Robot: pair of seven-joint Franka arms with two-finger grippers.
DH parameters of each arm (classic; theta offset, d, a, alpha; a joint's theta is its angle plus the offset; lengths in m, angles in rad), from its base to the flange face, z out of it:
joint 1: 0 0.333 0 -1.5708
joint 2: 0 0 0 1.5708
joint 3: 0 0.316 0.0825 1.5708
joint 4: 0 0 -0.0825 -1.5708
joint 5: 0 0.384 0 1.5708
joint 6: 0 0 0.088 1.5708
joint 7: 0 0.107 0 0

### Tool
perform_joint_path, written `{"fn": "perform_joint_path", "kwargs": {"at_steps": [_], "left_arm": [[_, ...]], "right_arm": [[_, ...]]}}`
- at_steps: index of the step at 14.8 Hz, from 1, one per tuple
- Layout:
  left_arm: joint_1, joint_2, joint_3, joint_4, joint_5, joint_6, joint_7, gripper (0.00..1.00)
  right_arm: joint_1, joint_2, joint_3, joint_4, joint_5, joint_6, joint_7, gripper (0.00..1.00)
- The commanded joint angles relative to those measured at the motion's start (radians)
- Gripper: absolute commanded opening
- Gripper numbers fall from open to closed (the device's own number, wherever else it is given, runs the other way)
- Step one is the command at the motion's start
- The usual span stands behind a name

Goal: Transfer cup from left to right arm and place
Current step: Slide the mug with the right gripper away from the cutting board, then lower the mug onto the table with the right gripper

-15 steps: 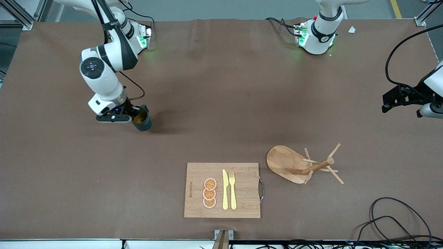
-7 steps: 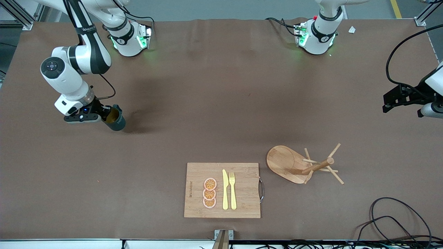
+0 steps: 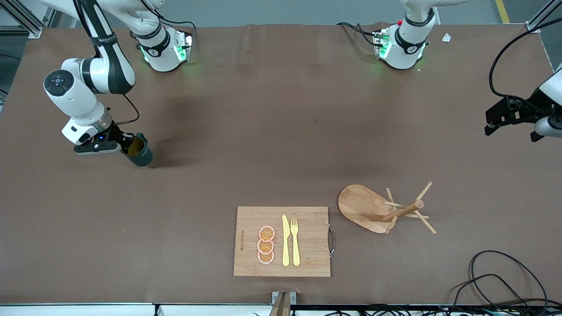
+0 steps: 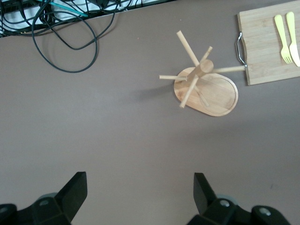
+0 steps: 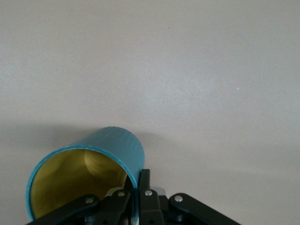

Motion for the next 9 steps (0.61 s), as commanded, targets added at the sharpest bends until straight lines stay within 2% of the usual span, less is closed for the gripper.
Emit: {"fn": "perform_joint_path", "kwargs": {"at_steps": [1, 5, 9], "left_arm": [[0.003, -0.048, -0.002, -0.055, -0.004, -0.007, -0.018, 1.00], [0.003, -0.083, -0.004, -0.099, -0.005, 0.004, -0.018, 1.00], [0.000, -0.081, -0.004, -0.101, -0.004, 0.000, -0.021, 1.00]], "right_arm": [[-0.053, 0.025, 0.018, -0.022, -0.011, 0.057, -0.042, 0.00], [-0.068, 0.051, 0.021, -0.022, -0.006, 0.063, -0.064, 0.00], [-0.103, 0.079, 0.024, -0.022, 0.000, 0.062, -0.110, 0.00]]}}
